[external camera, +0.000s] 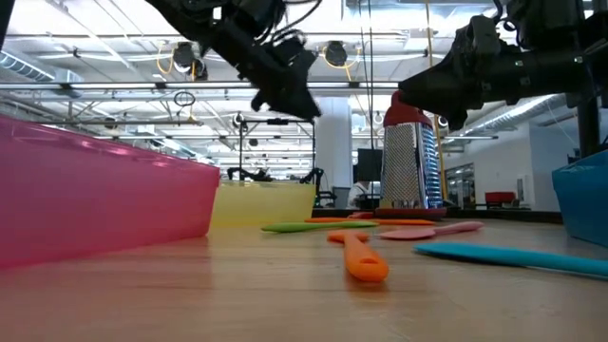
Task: Pick & Place Kitchen Items
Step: Put the red serving spoon into the yellow bin
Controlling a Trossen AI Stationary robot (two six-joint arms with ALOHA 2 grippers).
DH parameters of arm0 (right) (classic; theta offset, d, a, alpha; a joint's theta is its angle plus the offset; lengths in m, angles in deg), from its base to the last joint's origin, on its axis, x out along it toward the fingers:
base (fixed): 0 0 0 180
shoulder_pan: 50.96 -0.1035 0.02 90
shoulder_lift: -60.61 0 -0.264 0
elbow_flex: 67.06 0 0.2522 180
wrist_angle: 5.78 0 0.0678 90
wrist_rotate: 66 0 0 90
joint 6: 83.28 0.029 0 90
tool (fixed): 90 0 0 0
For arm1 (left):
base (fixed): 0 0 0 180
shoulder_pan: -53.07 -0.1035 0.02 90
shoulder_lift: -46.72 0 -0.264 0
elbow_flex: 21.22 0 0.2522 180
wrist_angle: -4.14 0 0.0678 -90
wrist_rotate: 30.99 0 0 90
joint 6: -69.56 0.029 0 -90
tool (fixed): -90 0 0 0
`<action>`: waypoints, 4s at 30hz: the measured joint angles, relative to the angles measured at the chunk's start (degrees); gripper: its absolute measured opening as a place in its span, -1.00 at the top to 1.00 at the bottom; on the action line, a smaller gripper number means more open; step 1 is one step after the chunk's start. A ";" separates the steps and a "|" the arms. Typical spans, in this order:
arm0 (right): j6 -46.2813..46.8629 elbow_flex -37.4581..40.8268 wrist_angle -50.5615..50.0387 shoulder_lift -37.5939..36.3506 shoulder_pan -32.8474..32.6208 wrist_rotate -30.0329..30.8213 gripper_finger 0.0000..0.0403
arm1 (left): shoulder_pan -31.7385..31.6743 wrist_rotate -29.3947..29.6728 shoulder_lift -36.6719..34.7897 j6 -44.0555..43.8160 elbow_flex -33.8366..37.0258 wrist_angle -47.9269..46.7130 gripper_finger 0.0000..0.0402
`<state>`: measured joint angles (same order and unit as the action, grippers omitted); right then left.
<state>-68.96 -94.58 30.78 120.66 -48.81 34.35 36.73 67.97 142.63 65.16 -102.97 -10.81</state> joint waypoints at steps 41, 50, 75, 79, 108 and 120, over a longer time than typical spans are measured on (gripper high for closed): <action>1.52 2.01 0.38 0.00 0.00 0.05 0.34 | 5.88 18.17 34.44 -20.28 -12.36 17.26 0.37; 1.52 2.01 0.39 0.00 0.00 0.05 0.34 | 4.94 18.95 34.87 -16.89 -12.36 18.48 0.37; 1.49 1.99 0.35 0.00 0.00 0.03 0.34 | 5.29 15.46 34.63 -16.81 -12.58 3.75 0.65; 1.49 1.99 0.33 0.00 0.00 -0.02 0.34 | 6.04 17.01 34.61 -16.86 -12.52 3.48 0.65; 3.02 1.95 -1.37 0.00 0.00 0.00 0.34 | 6.78 25.40 12.20 -4.57 -12.25 -16.30 0.63; 4.55 1.95 -2.38 0.00 0.00 0.03 0.34 | 6.58 27.73 -0.43 -9.33 -12.23 -42.90 0.66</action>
<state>-64.40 -92.63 28.40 120.66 -48.81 34.37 43.31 95.70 142.20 55.83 -115.20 -53.71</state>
